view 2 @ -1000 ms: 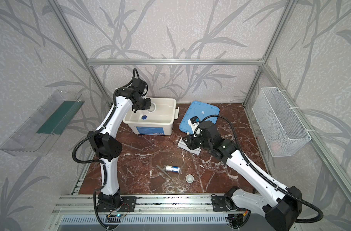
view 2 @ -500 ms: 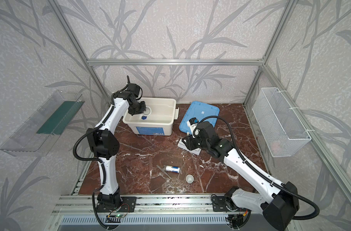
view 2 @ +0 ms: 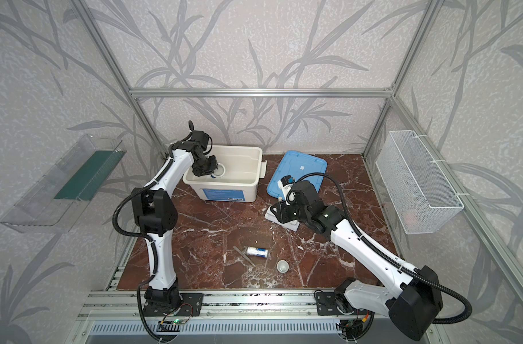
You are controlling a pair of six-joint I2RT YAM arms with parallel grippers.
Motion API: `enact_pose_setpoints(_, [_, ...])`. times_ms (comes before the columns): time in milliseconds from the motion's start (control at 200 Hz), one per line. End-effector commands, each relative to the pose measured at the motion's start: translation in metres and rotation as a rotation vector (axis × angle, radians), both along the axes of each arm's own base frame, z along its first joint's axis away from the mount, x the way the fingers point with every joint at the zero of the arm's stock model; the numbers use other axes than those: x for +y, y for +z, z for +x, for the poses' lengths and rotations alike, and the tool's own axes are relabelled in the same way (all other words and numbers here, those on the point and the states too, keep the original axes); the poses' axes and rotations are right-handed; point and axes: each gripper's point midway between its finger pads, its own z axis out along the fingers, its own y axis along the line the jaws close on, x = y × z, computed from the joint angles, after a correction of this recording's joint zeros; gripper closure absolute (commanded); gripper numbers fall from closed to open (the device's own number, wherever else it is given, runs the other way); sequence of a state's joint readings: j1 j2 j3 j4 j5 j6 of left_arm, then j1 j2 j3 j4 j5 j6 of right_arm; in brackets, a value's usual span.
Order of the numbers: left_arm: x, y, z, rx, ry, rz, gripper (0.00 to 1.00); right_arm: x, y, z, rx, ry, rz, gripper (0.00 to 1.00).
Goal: Organize the chemistry lab equipment
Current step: 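Carry the crucible with the left gripper over the white tub, then lower the crucible into the tub beside the cylinder base with the left gripper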
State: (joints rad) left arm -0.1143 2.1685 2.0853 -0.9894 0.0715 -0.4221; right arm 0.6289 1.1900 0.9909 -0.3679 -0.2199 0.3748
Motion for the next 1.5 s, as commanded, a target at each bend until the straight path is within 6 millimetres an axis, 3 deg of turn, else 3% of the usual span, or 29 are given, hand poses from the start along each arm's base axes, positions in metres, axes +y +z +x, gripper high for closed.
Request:
enact_pose_setpoints(0, [0.009,-0.009,0.009,-0.002,0.038,-0.016,0.97,0.002,-0.003,0.003,0.008,-0.003,0.014,0.61])
enact_pose_setpoints(405, [0.005,-0.023,0.022,0.03,-0.126,0.001,0.97,0.008,-0.008,0.007,0.031,0.004,0.019,0.61])
enact_pose_setpoints(695, [0.01,-0.037,0.016,0.08,-0.189,0.054,0.96,0.01,-0.012,0.009,0.041,0.003,0.017,0.61])
enact_pose_setpoints(1070, [0.022,-0.051,0.011,0.121,-0.224,0.139,0.95,0.01,-0.021,0.01,0.058,-0.01,0.03,0.61])
enact_pose_setpoints(1495, [0.016,-0.066,0.016,0.115,-0.241,0.118,0.95,0.008,-0.025,0.008,0.069,-0.015,0.024,0.62])
